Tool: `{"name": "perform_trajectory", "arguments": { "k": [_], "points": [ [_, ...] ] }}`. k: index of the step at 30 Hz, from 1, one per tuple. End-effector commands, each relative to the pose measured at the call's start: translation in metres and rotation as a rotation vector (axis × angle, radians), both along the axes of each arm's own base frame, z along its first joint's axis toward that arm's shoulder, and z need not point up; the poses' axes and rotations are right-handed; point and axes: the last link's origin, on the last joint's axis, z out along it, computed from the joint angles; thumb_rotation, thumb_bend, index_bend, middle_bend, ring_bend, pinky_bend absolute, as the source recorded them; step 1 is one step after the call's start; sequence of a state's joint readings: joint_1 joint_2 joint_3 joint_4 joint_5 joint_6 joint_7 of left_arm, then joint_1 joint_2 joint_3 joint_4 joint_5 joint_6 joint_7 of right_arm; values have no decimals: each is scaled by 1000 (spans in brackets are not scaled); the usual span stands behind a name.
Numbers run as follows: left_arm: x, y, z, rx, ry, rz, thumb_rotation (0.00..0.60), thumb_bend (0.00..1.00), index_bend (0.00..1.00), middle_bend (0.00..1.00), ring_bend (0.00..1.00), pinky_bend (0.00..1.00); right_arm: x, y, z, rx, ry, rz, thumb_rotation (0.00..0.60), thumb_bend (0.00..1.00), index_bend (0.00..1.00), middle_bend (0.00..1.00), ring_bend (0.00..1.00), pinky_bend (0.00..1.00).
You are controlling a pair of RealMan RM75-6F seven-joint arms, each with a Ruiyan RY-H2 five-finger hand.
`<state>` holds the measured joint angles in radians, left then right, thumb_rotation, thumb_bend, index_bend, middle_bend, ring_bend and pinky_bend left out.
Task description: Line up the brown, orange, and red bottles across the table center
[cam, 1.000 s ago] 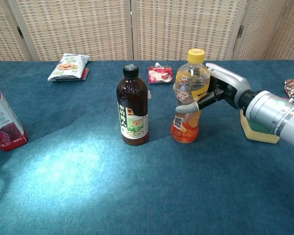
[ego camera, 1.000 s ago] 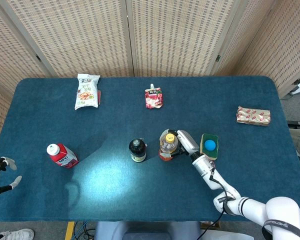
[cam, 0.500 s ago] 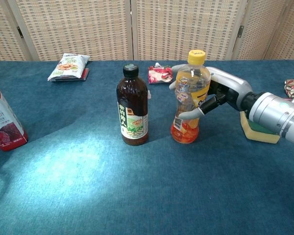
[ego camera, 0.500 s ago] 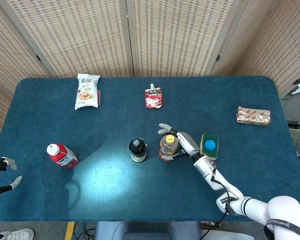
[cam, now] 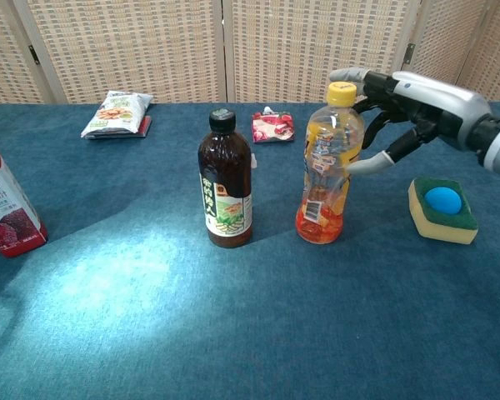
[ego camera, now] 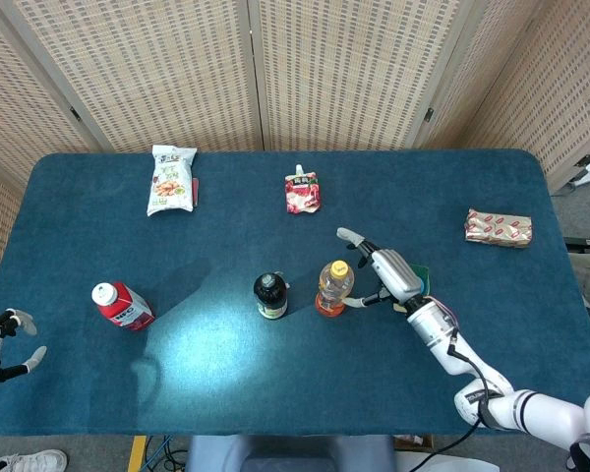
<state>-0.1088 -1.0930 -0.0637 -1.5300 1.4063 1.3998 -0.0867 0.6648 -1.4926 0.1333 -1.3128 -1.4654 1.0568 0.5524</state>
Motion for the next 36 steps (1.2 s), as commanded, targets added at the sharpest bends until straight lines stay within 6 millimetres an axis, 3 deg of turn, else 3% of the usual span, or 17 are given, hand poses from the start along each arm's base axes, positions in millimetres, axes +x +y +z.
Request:
{"name": "perform_trajectory", "arguments": {
  "k": [1,10,20,29,33,36],
  "points": [
    [1,0,-3,-6,-3,-2,600,226,471,363,449,668,-14,12,37,-67,144,-37,600,0,0,138,188,414],
    [5,-1,-12,-36,-6,-15,600,227,349,363,451,668,-37,44,79,-150,351,-114,600,0,40,153,188,413],
    [10,3,-21,-53,-32,-18,600,227,321,363,450,668,-59,91,123,-255,502,-151,600,0,98,194,187,401],
    [22,13,-31,-53,-106,-31,600,226,312,363,450,661,-73,133,132,-307,557,-170,600,0,108,221,187,401],
    [22,18,-38,-75,-143,18,600,225,275,342,401,533,-80,147,132,-325,546,-166,600,0,108,228,187,401],
    [21,21,-42,-97,-140,66,600,186,210,257,310,418,-81,152,130,-342,541,-139,600,0,108,234,187,401]
  ]
}}
